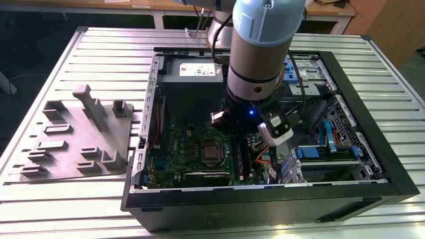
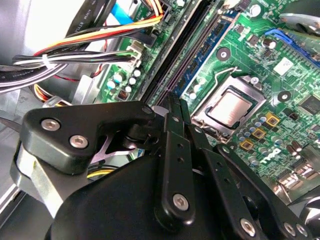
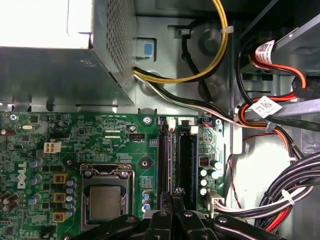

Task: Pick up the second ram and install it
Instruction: 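Insert the second ram into the second slot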

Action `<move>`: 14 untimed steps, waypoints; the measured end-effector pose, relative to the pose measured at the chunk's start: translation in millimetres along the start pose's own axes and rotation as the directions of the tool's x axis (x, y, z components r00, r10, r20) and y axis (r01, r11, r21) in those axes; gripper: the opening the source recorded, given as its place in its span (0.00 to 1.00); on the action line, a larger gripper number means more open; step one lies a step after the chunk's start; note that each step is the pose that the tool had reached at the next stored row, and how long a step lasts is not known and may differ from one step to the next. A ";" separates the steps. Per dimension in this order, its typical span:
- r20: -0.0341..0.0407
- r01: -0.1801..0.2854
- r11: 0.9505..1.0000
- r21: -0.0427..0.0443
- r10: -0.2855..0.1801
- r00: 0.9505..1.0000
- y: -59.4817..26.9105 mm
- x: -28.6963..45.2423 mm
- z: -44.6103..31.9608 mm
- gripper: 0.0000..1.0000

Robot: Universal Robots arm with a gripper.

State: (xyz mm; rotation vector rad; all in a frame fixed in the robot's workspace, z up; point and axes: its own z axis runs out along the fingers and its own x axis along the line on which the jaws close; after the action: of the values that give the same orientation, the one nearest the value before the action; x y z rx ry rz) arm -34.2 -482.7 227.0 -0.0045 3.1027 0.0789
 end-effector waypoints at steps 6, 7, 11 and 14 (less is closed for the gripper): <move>0.000 0.000 1.000 0.000 0.000 1.000 0.0 -0.7 0.2 0.11; 0.000 0.000 1.000 0.000 0.000 1.000 0.0 -0.7 0.2 0.11; 0.000 0.000 1.000 0.000 0.000 1.000 -0.4 -0.8 0.2 0.11; 0.000 0.000 1.000 0.000 0.000 1.000 -0.9 -0.5 0.1 0.11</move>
State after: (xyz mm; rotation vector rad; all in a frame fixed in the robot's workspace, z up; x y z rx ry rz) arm -33.7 -483.6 226.8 -0.0044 3.1027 0.0790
